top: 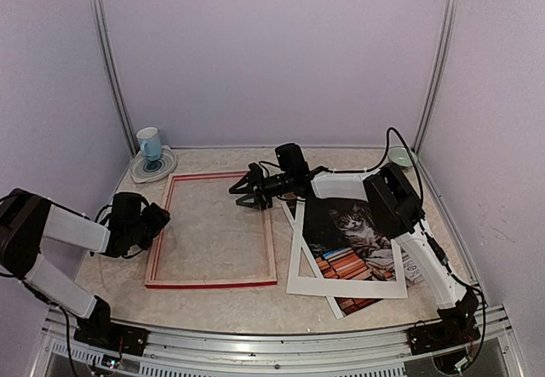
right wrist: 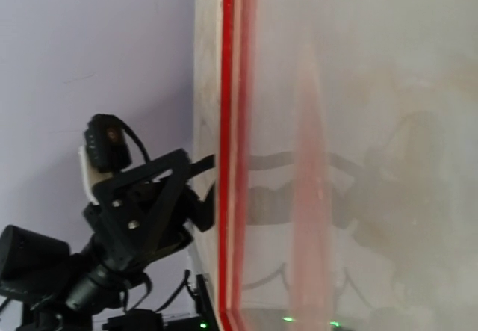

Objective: Put the photo into the frame
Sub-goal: Place the glass panel at the frame body.

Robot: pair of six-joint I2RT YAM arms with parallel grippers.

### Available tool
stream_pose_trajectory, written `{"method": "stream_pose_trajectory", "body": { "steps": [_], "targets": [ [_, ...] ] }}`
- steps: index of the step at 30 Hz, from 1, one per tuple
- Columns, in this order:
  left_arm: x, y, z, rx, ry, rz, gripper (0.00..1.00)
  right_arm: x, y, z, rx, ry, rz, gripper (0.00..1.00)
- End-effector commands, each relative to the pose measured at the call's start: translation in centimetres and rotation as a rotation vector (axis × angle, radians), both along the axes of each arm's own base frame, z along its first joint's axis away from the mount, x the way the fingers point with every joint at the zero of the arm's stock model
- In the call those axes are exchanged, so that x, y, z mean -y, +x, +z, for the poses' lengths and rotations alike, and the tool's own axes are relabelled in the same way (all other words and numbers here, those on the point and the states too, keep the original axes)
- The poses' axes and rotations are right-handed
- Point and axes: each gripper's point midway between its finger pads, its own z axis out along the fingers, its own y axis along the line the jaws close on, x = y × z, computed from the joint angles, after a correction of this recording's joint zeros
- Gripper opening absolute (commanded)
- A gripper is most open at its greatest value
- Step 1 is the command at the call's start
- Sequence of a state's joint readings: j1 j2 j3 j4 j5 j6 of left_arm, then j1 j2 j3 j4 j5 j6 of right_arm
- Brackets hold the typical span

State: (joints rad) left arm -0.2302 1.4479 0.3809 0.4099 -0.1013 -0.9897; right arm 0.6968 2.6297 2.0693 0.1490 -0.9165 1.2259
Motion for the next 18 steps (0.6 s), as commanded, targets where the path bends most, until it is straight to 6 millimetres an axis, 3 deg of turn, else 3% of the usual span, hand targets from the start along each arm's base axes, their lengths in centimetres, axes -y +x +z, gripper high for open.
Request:
{"method": "stream_pose_trajectory", "body": {
  "steps": [1, 4, 7, 18],
  "targets": [
    [2.4, -1.0, -0.4, -0.022, -0.07, -0.089, 0.8, -0.1, -0.4, -0.3, 0.024, -0.051, 0.016, 0.54],
    [2.5, -1.0, -0.3, -0.016, -0.073, -0.091, 0.8, 0.2, -0.4, -0.5, 0.023, -0.089, 0.015, 0.68],
    [2.7, -1.0, -0.1, -0.011, -0.076, -0.094, 0.8, 0.4, -0.4, -0.4, 0.033, -0.118, 0.014, 0.74],
    [3.1, -0.8, 0.2, 0.006, -0.084, -0.104, 0.8, 1.7, 0.0, -0.2, 0.08, -0.248, 0.005, 0.78]
  ]
}}
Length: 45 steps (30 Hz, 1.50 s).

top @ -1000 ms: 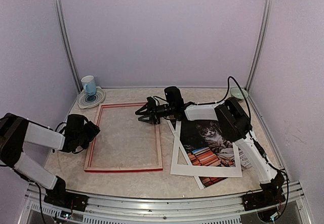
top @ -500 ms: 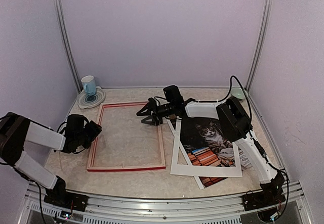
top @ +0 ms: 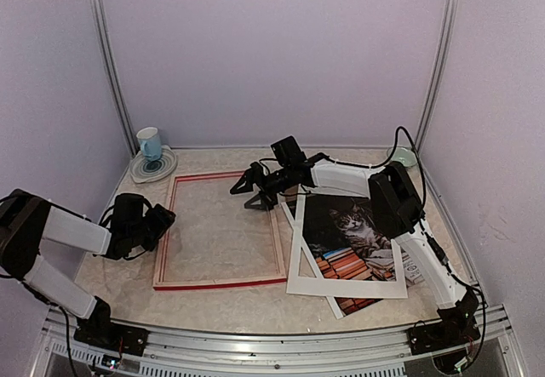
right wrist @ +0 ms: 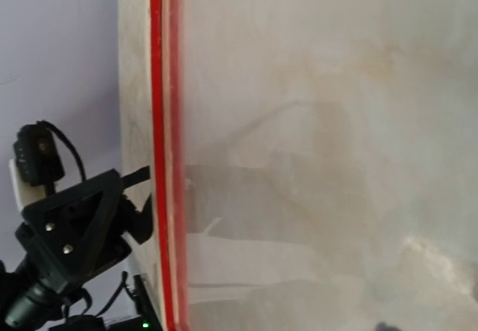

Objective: Put the photo into the frame
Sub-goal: Place the glass panel at the frame body.

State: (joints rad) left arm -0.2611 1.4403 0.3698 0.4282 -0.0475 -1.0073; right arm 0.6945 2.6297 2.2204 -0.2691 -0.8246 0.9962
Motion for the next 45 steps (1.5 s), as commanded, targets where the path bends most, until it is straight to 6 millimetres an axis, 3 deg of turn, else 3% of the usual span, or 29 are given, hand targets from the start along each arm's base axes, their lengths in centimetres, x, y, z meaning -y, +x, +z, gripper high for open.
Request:
{"method": "stream_pose_trajectory", "body": {
  "steps": [1, 8, 12, 36, 45],
  "targets": [
    [1.2, -0.4, 0.1, 0.003, -0.037, -0.04, 0.8, 0.6, -0.4, 0.8, 0.037, -0.065, 0.013, 0.8],
    [1.7, -0.3, 0.4, 0.011, -0.053, -0.058, 0.8, 1.7, -0.6, 0.8, 0.062, -0.14, 0.006, 0.89],
    [2.0, -0.2, 0.4, 0.01, -0.061, -0.067, 0.8, 2.2, -0.3, 1.9, 0.099, -0.166, -0.006, 0.99],
    [1.7, 0.0, 0.6, 0.016, -0.051, -0.053, 0.8, 5.4, 0.7, 4.9, 0.257, -0.324, -0.061, 0.99],
    [1.6, -0.1, 0.3, 0.011, -0.053, -0.05, 0.8, 6.3, 0.1, 4.1, 0.261, -0.36, -0.049, 0.99]
  ]
}}
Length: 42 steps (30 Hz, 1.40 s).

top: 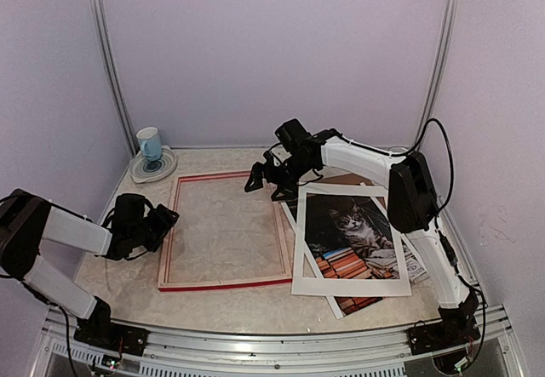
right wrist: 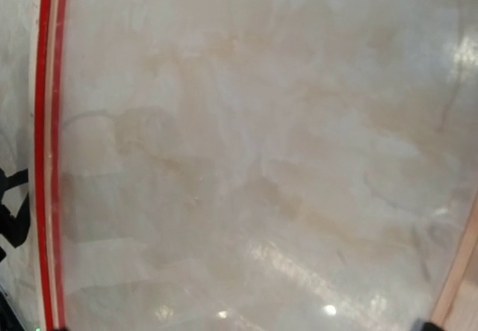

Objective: Put the photo into the frame
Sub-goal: Place the glass panel at the frame body.

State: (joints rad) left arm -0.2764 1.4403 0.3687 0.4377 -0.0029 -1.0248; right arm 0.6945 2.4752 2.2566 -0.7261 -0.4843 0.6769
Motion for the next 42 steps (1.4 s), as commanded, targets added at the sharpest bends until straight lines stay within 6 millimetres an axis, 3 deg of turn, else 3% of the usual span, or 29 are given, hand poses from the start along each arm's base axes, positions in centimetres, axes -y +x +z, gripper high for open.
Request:
{"method": "stream_pose_trajectory", "body": {
  "steps": [1, 7, 11, 19, 31, 36, 42],
  "targets": [
    [0.3, 0.2, 0.2, 0.015, -0.012, -0.01, 0.8, 0.4, -0.1, 2.2, 0.045, 0.003, 0.009, 0.99],
    [0.4, 0.1, 0.2, 0.015, -0.014, -0.011, 0.8, -0.2, -0.6, 1.8, 0.037, 0.011, 0.032, 0.99],
    [0.2, 0.0, 0.2, 0.013, -0.013, -0.007, 0.8, 0.6, -0.3, 1.4, 0.062, -0.033, 0.022, 0.99],
    [0.0, -0.1, 0.1, 0.012, -0.014, 0.0, 0.8, 2.1, 1.0, 2.7, 0.145, -0.088, -0.016, 0.99],
    [-0.4, -0.3, 0.1, 0.014, -0.007, 0.006, 0.8, 2.1, 1.6, 4.5, 0.223, -0.051, -0.008, 0.99],
    [-1.1, 0.3, 1.4, 0.051, 0.01, 0.012, 0.85, 4.5, 2.5, 5.4, 0.255, -0.041, -0.053, 0.99],
    [-2.9, 1.7, 4.0, 0.091, 0.108, 0.068, 0.94, 11.4, 2.9, 4.1, 0.221, 0.022, -0.185, 0.99]
  ]
}}
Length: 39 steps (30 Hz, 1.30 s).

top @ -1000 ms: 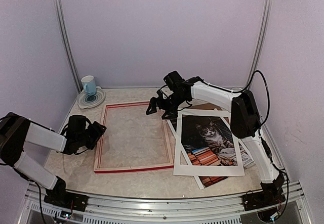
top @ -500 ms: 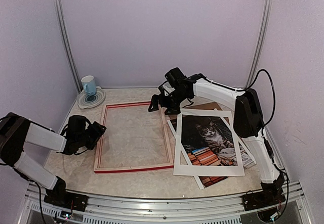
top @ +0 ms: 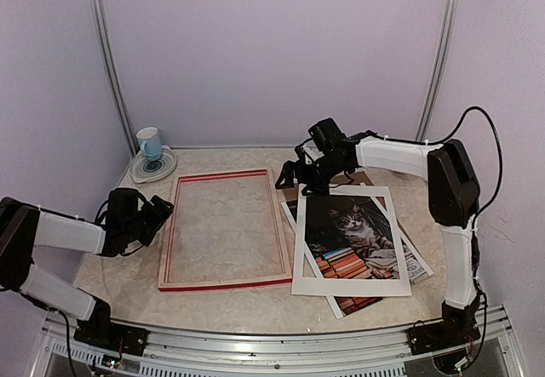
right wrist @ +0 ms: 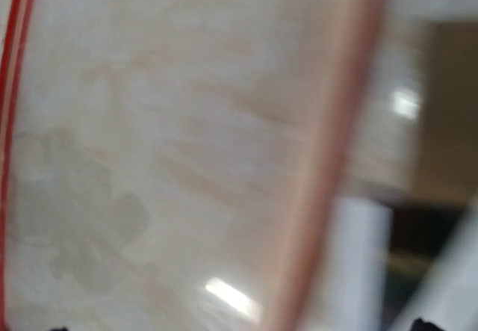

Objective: Put the photo into the frame
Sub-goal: Place the glass panel at the frame body.

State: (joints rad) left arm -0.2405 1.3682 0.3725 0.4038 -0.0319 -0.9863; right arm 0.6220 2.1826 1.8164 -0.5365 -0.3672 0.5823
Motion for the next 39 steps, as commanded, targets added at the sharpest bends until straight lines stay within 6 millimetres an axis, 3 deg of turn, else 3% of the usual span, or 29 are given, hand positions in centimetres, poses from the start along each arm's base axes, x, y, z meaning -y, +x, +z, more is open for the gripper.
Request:
{"method": "stream_pose_trajectory", "body": {
  "steps": [1, 9, 14, 18, 28, 34, 39],
  "targets": [
    [-1.4, 1.3, 2.3, 0.037, 0.08, 0.038, 0.97, 5.4, 2.4, 2.6, 0.076, 0.094, -0.121, 0.99],
    [-2.0, 1.7, 3.2, 0.07, 0.063, 0.078, 0.99, 15.3, 1.4, 1.9, 0.062, 0.102, -0.247, 0.99],
    [-1.2, 2.2, 4.9, 0.129, 0.049, 0.049, 0.99, 21.9, 0.6, 1.5, 0.053, 0.124, -0.355, 0.99],
    [-0.2, 2.4, 5.7, 0.15, 0.054, 0.02, 0.99, 25.6, 0.2, 1.0, 0.05, 0.116, -0.43, 0.98],
    [4.8, 2.5, 7.3, 0.205, 0.068, -0.132, 0.99, 31.8, 0.4, -1.9, 0.021, 0.13, -0.594, 0.95],
    [10.3, 2.8, 10.8, 0.287, 0.124, -0.291, 0.99, 34.6, 0.0, -3.6, 0.055, 0.118, -0.68, 0.93],
    [15.8, 2.9, 12.7, 0.331, 0.128, -0.434, 0.99, 34.8, 0.5, -4.2, 0.064, 0.169, -0.687, 0.92]
  ]
}}
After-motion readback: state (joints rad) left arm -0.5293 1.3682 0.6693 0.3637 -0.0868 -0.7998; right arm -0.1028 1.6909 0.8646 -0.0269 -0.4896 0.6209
